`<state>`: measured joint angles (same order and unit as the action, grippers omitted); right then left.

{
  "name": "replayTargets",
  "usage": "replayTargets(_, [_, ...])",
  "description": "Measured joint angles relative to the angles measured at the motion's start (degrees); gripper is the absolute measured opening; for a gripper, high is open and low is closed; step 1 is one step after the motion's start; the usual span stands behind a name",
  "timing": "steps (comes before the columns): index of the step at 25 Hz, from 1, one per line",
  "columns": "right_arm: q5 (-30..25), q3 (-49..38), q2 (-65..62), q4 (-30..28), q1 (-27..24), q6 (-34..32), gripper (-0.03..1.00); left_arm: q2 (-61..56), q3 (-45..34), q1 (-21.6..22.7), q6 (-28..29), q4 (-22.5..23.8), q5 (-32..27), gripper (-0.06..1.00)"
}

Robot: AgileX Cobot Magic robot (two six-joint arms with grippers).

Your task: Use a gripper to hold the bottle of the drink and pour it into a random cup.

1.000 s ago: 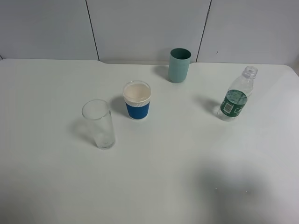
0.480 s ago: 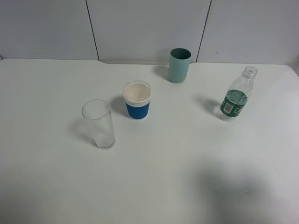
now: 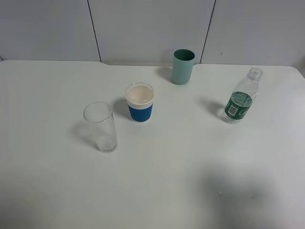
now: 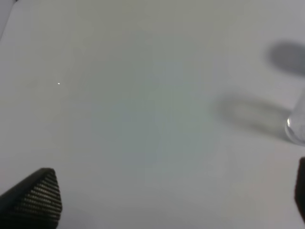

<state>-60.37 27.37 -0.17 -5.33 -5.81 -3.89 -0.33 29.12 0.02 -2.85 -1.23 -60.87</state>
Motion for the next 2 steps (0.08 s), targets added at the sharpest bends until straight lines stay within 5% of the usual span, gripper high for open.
replayTargets(2, [0.0,0.0,0.0,0.0,0.0,0.0,0.88,0.0,0.0,0.0,0.0,0.0,0.0,0.99])
